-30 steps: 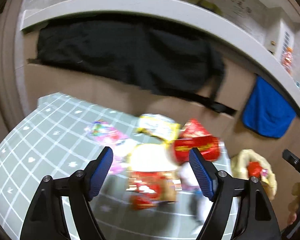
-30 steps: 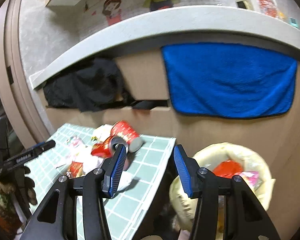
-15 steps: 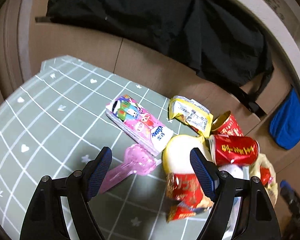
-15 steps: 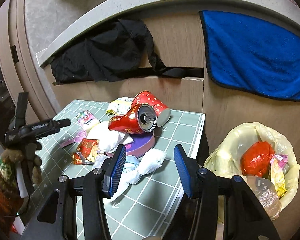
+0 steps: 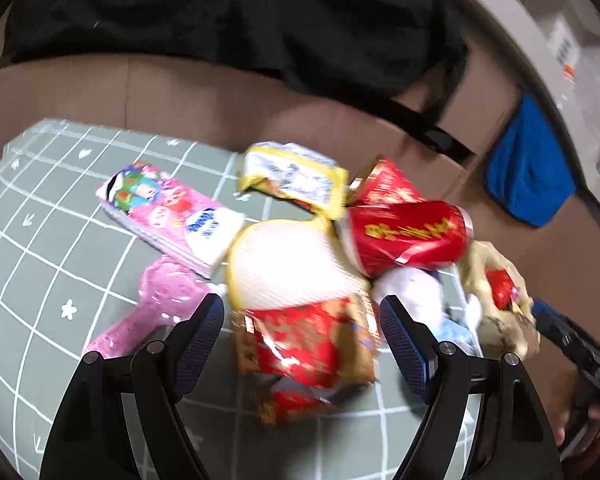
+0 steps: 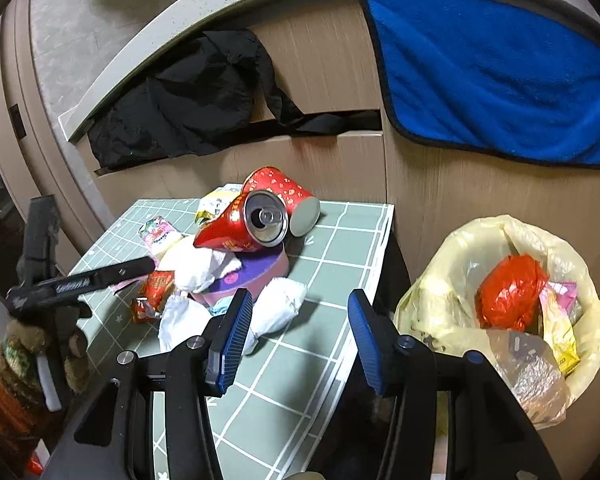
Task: Collect trash
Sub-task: 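Return the left gripper to the table and grasp the red snack wrapper, then grasp the white and blue tissues with the right gripper while the left gripper holds the wrapper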
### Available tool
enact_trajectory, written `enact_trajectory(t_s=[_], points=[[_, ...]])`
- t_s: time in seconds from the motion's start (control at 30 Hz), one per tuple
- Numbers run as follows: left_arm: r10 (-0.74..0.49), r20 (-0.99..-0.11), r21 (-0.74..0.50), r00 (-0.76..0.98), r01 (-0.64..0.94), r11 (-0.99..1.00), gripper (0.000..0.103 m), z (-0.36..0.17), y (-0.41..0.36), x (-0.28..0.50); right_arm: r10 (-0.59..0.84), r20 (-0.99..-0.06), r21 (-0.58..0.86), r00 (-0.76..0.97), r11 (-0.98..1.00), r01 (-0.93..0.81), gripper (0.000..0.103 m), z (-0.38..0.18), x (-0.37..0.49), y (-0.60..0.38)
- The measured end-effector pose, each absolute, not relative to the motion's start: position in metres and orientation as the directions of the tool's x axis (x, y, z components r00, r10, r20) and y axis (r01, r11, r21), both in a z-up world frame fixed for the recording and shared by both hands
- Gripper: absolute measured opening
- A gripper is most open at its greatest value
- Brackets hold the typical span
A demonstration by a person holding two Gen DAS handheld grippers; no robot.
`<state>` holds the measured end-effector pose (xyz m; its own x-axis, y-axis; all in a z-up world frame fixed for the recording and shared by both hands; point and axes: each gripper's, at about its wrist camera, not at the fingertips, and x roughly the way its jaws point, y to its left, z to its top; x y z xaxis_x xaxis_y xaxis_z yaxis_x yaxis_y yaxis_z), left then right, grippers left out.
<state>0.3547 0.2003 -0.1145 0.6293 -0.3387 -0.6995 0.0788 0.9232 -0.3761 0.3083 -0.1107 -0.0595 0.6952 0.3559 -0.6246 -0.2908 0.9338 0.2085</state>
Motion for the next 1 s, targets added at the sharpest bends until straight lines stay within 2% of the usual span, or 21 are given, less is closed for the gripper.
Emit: enact_trajectory(t_s=[0.13,0.23,0.33,0.47,0.57,0.6,0.63,0.73,0.9,1.0], points=[[-0.353,-0.723,-0.433,0.593,0.009,0.901,0.079,-0.131,0.212,0.366,0.349,-0.623,0.205,0.700,0.937,-0.284,0.047,-0.061,0.304,-0.117],[-0.370,-0.732,-0.442,0.571,0.014,0.897,0.077,-0.139,0.208,0.364,0.352,-0.619,0.229,0.702,0.936,-0.268,0.048,-0.061,0.302,-0.125],[-0.366,-0.743,-0.430,0.561,0.019,0.903,0.068,-0.137,0.204,0.359,0.359,-0.617,0.250,0.700,0.933,-0.258,0.048,-0.062,0.301,-0.129],[-0.389,-0.747,-0.451,0.540,0.019,0.893,0.064,-0.137,0.198,0.355,0.374,-0.620,0.259,0.690,0.927,-0.270,0.048,-0.064,0.298,-0.127],[-0.384,-0.753,-0.449,0.534,0.010,0.894,0.046,-0.137,0.194,0.350,0.383,-0.624,0.253,0.682,0.924,-0.288,0.048,-0.064,0.294,-0.121],[-0.386,-0.755,-0.454,0.530,0.003,0.891,0.033,-0.137,0.193,0.349,0.385,-0.625,0.251,0.679,0.923,-0.293,0.048,-0.064,0.293,-0.119],[-0.387,-0.754,-0.460,0.531,-0.006,0.888,0.023,-0.138,0.193,0.347,0.389,-0.626,0.249,0.676,0.921,-0.300,0.048,-0.064,0.292,-0.117],[-0.393,-0.725,-0.475,0.566,0.003,0.880,0.016,-0.129,0.194,0.336,0.404,-0.629,0.244,0.664,0.914,-0.325,0.048,-0.062,0.288,-0.108],[-0.348,-0.666,-0.434,0.660,0.036,0.900,0.015,-0.095,0.197,0.307,0.432,-0.632,0.233,0.643,0.898,-0.374,0.048,-0.058,0.286,-0.093],[-0.273,-0.633,-0.355,0.725,0.042,0.934,0.015,-0.069,0.199,0.285,0.443,-0.634,0.242,0.634,0.892,-0.382,0.048,-0.057,0.289,-0.087]])
